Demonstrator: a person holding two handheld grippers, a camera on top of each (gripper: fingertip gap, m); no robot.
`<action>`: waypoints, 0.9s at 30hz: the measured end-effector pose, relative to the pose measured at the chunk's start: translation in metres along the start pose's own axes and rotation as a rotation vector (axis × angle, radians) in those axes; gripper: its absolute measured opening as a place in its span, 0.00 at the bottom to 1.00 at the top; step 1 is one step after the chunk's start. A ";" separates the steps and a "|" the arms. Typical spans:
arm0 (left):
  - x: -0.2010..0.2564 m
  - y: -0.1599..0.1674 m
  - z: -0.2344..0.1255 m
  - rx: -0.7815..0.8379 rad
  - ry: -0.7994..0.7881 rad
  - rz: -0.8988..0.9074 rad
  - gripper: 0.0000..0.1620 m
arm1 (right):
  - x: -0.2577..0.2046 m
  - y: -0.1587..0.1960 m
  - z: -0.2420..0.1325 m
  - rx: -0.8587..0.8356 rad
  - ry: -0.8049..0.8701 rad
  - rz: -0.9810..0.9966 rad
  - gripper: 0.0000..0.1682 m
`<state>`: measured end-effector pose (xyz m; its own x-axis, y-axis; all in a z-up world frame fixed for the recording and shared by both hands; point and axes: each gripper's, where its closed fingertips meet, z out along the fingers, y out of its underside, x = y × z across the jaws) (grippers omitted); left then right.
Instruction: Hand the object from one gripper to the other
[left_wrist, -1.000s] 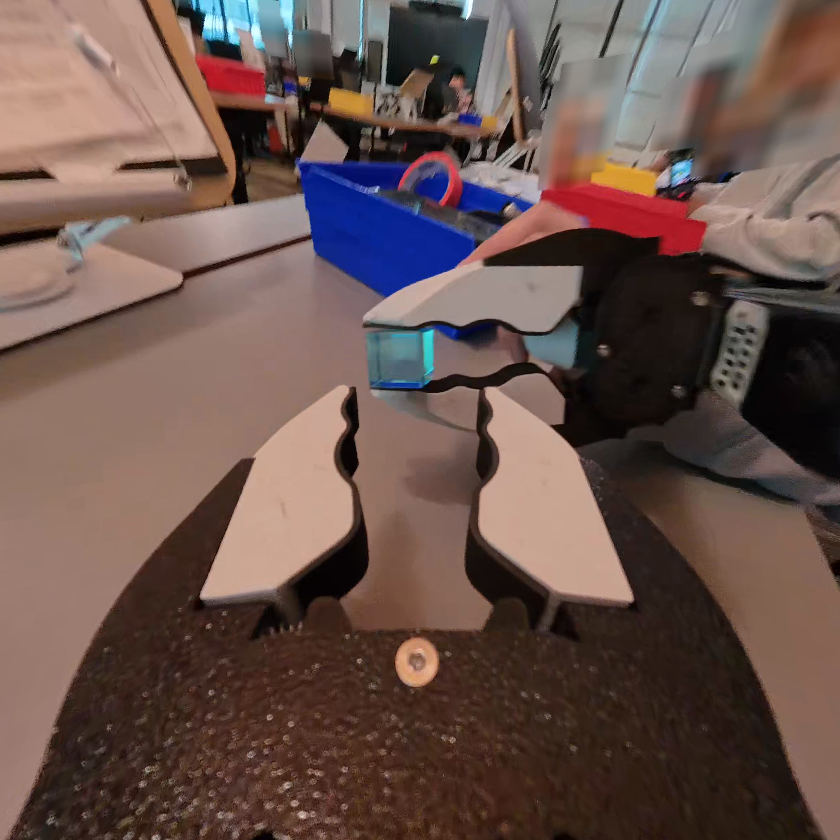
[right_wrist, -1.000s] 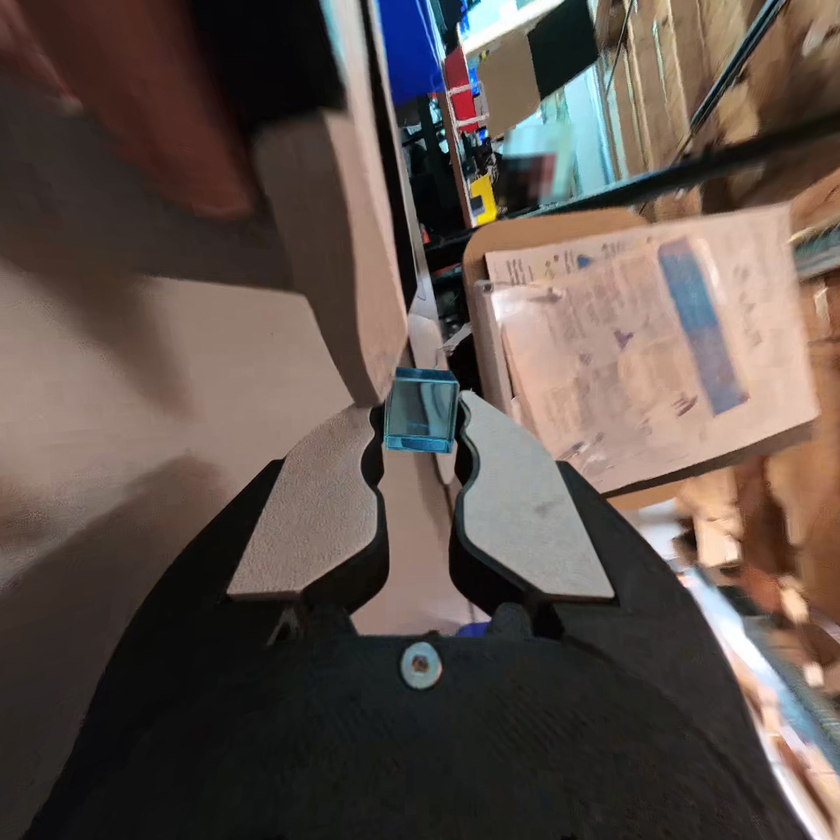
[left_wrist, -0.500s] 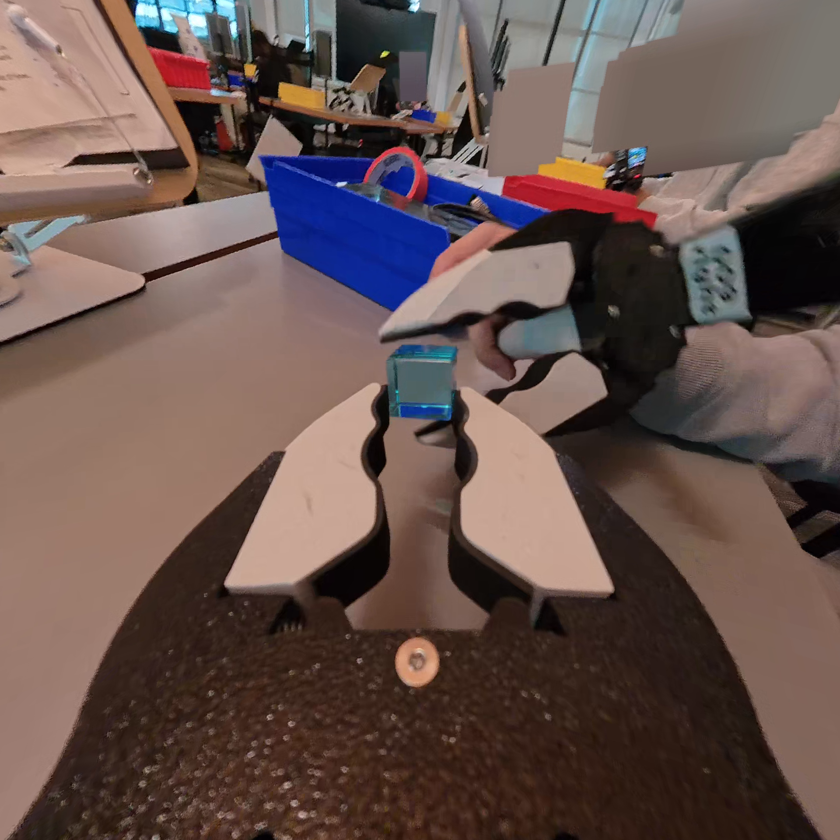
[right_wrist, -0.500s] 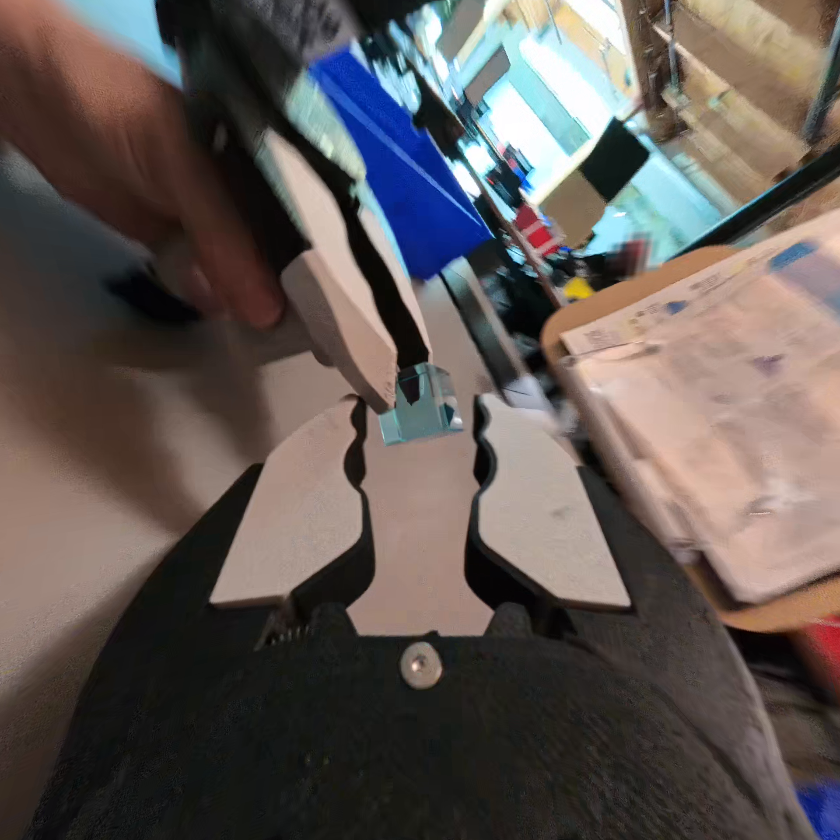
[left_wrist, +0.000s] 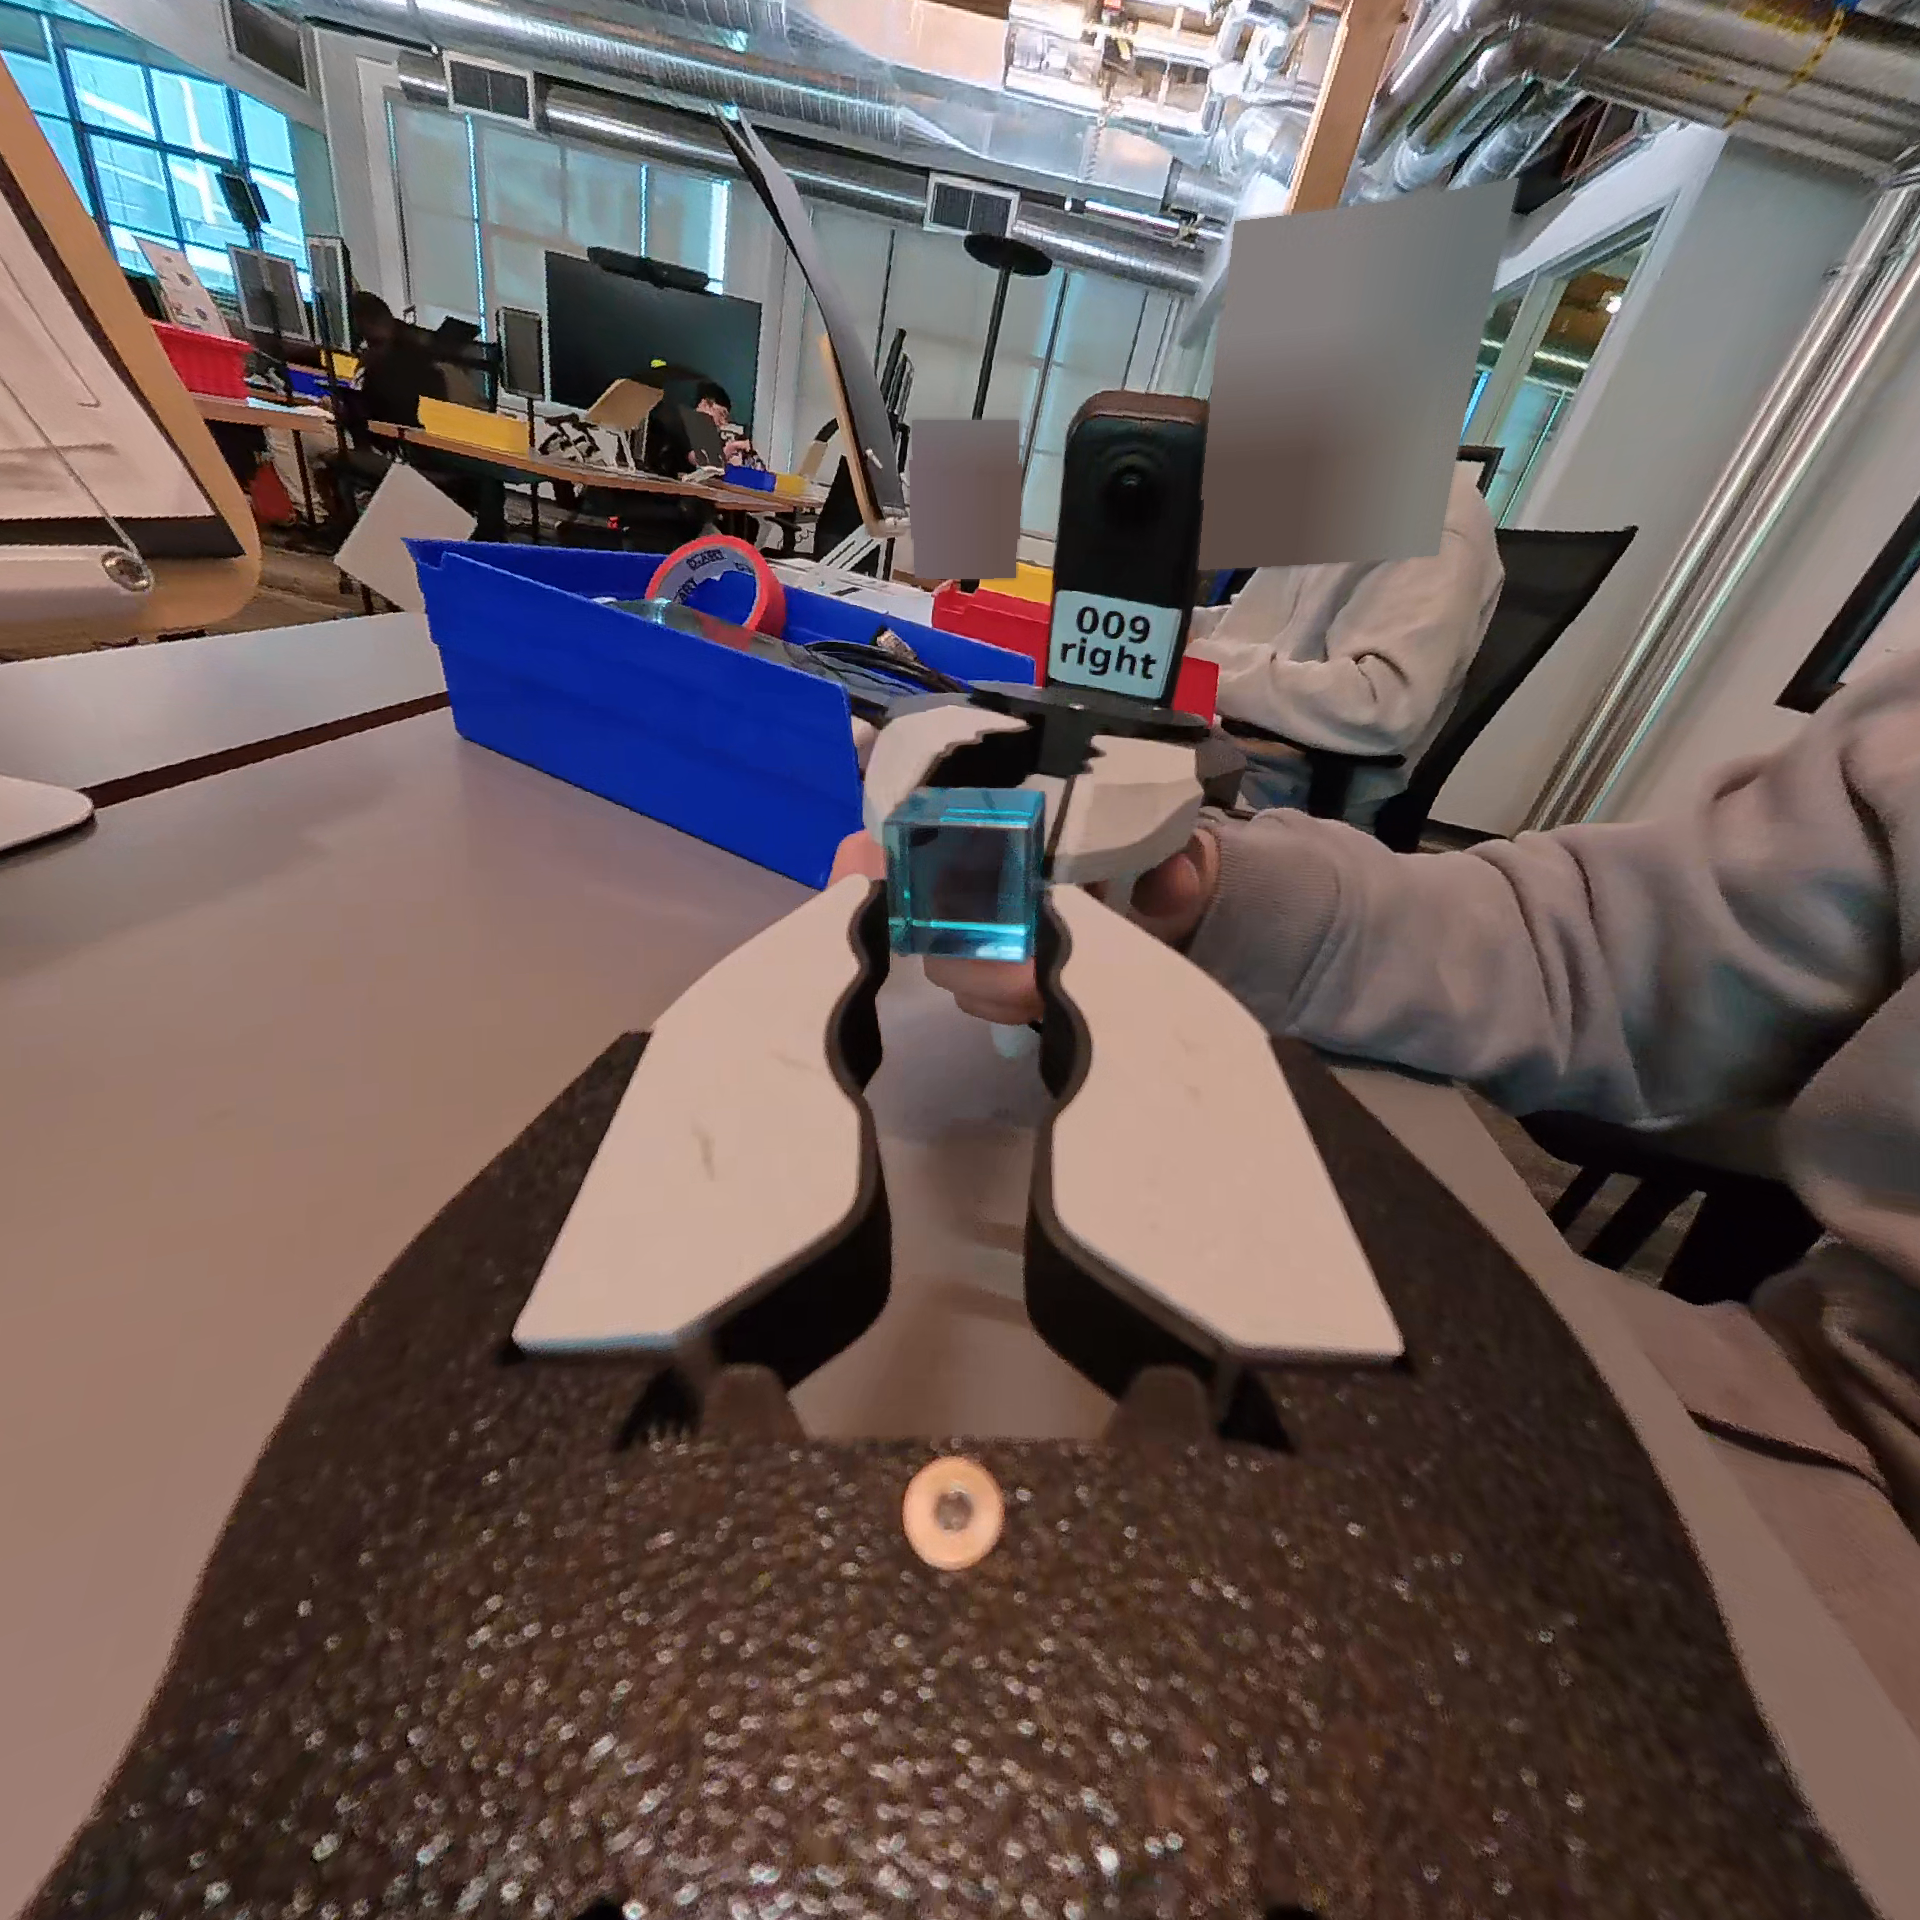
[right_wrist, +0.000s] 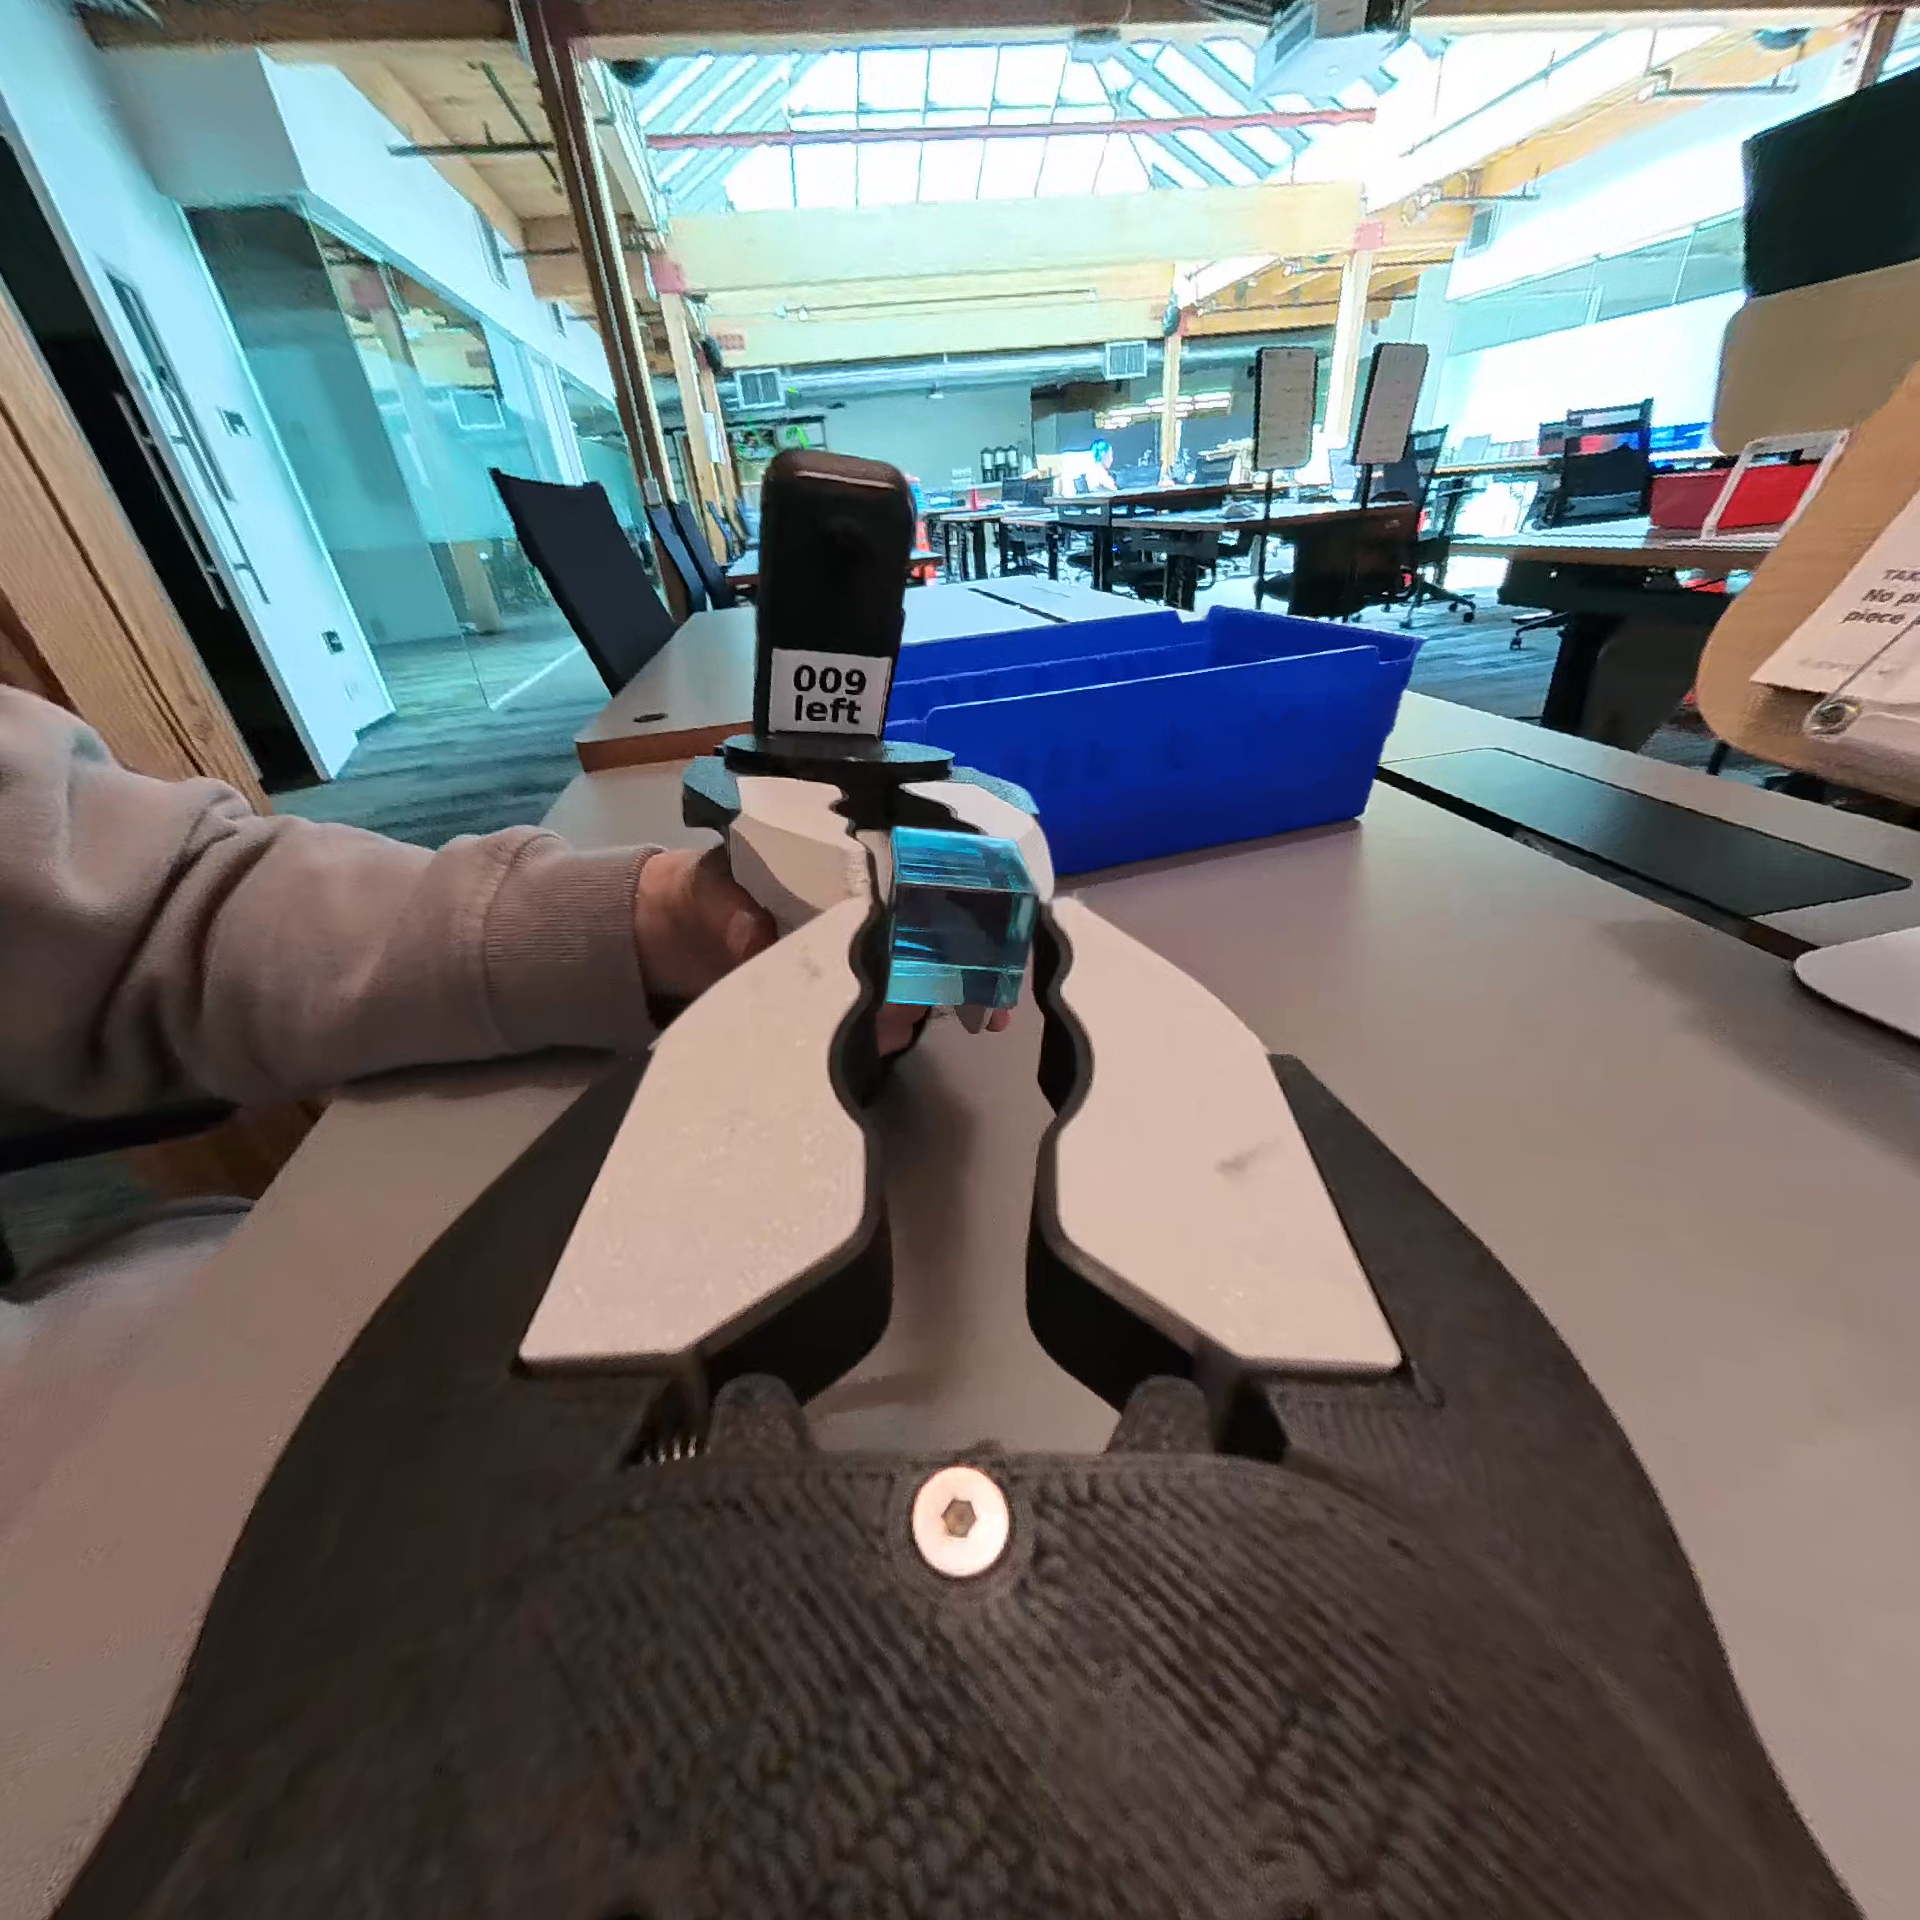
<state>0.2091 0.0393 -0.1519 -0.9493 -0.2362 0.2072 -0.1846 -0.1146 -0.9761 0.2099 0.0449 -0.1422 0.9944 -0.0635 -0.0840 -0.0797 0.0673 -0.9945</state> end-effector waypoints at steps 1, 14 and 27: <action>0.000 0.001 0.000 -0.001 0.000 0.002 0.16 | 0.001 0.000 0.001 -0.003 0.008 -0.005 0.16; -0.029 -0.014 0.002 0.013 -0.552 0.453 0.27 | 0.043 -0.012 -0.006 0.217 0.376 0.224 0.16; -0.025 -0.026 0.002 0.047 -0.685 0.675 0.18 | 0.016 -0.015 0.010 0.383 0.204 0.482 0.15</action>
<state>0.2375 0.0463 -0.1318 -0.4949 -0.7769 -0.3892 0.3705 0.2165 -0.9033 0.2281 0.0528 -0.1277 0.8173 -0.1227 -0.5630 -0.4460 0.4839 -0.7529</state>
